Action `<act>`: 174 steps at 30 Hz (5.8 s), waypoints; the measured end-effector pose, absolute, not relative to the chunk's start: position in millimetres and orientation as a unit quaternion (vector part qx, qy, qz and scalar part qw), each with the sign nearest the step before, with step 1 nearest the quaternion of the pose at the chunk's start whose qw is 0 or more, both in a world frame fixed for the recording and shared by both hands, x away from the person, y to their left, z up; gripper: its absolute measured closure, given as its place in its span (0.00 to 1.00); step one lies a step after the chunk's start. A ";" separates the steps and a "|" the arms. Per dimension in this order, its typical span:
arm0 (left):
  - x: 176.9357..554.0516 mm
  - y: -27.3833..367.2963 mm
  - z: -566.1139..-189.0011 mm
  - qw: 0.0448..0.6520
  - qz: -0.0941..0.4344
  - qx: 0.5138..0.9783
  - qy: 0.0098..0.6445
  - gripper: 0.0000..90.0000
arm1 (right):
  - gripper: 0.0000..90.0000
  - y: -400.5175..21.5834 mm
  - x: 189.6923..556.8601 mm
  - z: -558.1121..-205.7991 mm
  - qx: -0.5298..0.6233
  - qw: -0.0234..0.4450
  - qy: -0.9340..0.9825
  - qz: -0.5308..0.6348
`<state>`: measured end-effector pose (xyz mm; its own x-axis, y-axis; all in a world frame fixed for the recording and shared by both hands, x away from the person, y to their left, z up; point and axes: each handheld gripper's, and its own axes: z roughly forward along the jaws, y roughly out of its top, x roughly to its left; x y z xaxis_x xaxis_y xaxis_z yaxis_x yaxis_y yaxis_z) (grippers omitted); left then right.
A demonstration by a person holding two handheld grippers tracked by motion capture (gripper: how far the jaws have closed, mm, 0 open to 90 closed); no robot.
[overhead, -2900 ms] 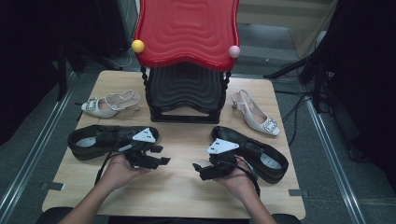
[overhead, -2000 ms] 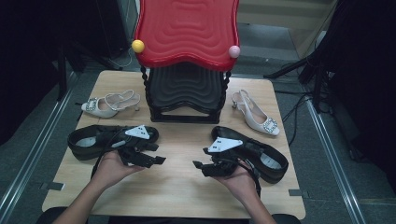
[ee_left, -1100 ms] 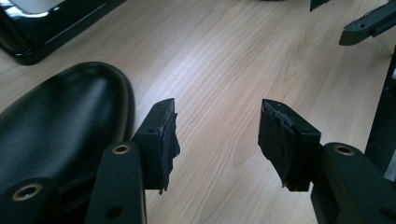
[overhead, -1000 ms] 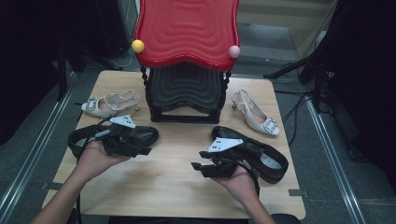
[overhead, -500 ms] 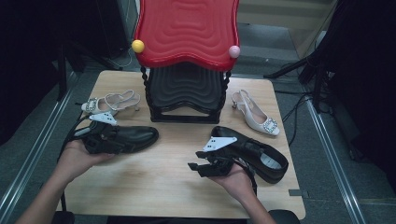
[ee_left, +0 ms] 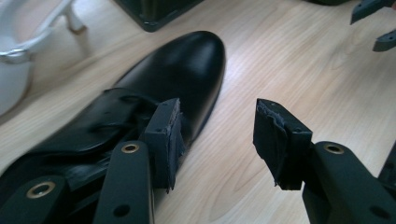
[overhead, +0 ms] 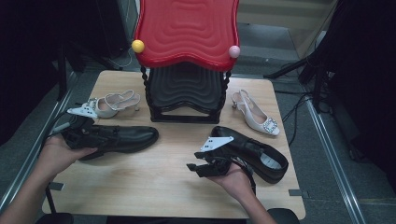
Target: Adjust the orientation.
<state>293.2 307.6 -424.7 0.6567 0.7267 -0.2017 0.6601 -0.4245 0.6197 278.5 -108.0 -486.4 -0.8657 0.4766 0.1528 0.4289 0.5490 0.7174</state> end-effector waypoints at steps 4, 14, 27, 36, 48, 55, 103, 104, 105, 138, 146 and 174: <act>294.8 319.1 -422.2 0.334 0.054 0.843 0.419 0.58 | 0.55 -108.4 278.4 -487.0 0.260 0.030 0.881 0.395; 286.8 352.3 -427.3 0.317 0.064 0.839 0.438 0.57 | 0.55 -109.0 278.4 -488.0 0.262 0.030 0.881 0.393; 302.6 341.8 -457.7 0.303 0.040 0.849 0.432 0.56 | 0.55 -107.6 277.9 -488.9 0.257 0.031 0.884 0.390; 319.4 321.4 -468.9 0.311 0.015 0.857 0.411 0.62 | 0.55 -106.9 278.1 -490.9 0.253 0.031 0.887 0.386; 310.6 311.6 -456.2 0.350 -0.020 0.852 0.390 0.91 | 0.55 -108.2 278.5 -489.1 0.255 0.033 0.884 0.391; 305.0 278.1 -441.1 0.356 -0.022 0.857 0.371 0.91 | 0.55 -109.6 278.9 -487.3 0.256 0.038 0.882 0.394; 301.8 182.5 -458.6 0.362 -0.056 0.856 0.365 0.59 | 0.58 -114.6 277.6 -485.3 0.275 0.046 0.866 0.415; 301.7 186.1 -456.3 0.362 -0.055 0.856 0.365 0.58 | 0.58 -114.1 277.6 -485.6 0.277 0.044 0.866 0.414; 302.1 189.9 -453.9 0.358 -0.059 0.857 0.365 0.57 | 0.59 -113.4 277.7 -485.8 0.278 0.046 0.867 0.412; 339.8 258.9 -470.9 0.347 -0.021 0.860 0.373 1.00 | 1.00 -70.9 277.4 -493.9 0.305 0.036 0.861 0.404; 341.8 259.2 -484.8 0.350 -0.038 0.863 0.362 0.99 | 1.00 -75.1 269.6 -502.8 0.294 0.066 0.854 0.424; 326.6 238.6 -487.9 0.362 -0.055 0.861 0.354 1.00 | 1.00 -74.8 290.0 -508.6 0.358 0.028 0.837 0.413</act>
<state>326.6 238.6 -487.9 0.7437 0.5688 -0.3513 0.6490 -0.4883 0.5834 290.0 -74.8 -508.6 -0.7423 0.6222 0.2486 0.5756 0.4021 0.7121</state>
